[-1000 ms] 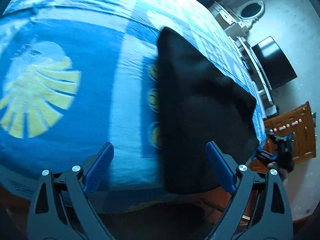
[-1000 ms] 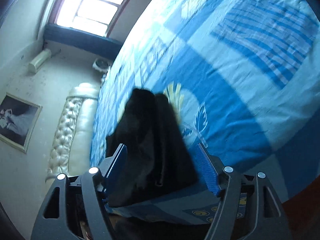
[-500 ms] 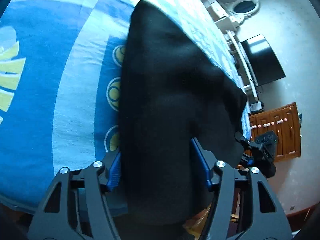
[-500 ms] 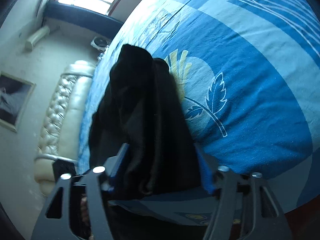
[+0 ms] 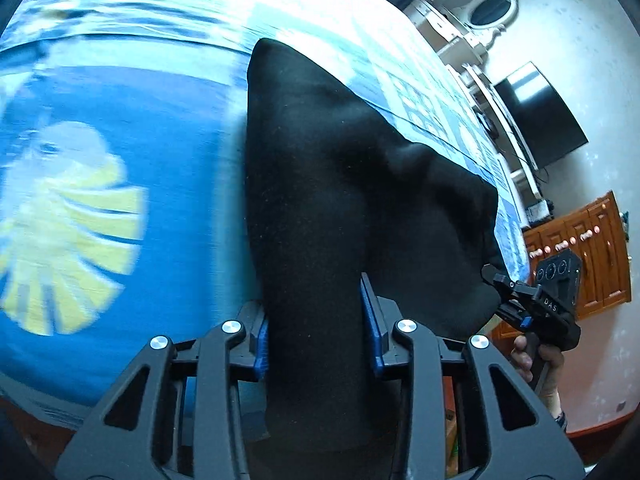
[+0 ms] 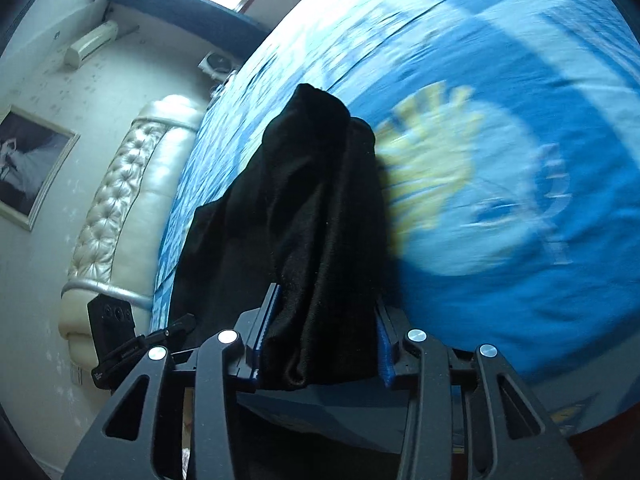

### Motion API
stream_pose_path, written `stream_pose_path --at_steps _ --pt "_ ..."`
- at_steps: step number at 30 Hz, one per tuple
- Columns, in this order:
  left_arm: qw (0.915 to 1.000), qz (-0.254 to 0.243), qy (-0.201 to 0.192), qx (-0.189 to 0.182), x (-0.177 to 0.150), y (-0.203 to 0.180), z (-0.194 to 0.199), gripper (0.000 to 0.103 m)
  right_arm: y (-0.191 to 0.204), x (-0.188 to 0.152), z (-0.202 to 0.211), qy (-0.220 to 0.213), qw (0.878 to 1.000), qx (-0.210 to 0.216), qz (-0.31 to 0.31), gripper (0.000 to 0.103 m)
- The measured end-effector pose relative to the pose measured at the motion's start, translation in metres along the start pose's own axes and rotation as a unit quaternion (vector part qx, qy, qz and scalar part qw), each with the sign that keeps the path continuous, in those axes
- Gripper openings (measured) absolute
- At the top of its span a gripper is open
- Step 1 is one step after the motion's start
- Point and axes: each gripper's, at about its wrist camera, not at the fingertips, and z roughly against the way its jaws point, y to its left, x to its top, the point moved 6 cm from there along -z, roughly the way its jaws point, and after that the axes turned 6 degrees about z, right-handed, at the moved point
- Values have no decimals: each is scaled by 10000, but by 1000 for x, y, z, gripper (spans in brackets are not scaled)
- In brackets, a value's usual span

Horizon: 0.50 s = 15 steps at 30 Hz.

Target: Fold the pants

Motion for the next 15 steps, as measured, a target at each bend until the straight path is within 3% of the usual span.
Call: stream_pose_path --at_steps 10,15 --pt "9982 413 -324 289 9 75 56 35 67 -7 -70 462 9976 350 391 41" --pt "9979 557 -291 148 7 88 51 37 60 -11 -77 538 9974 337 337 41"
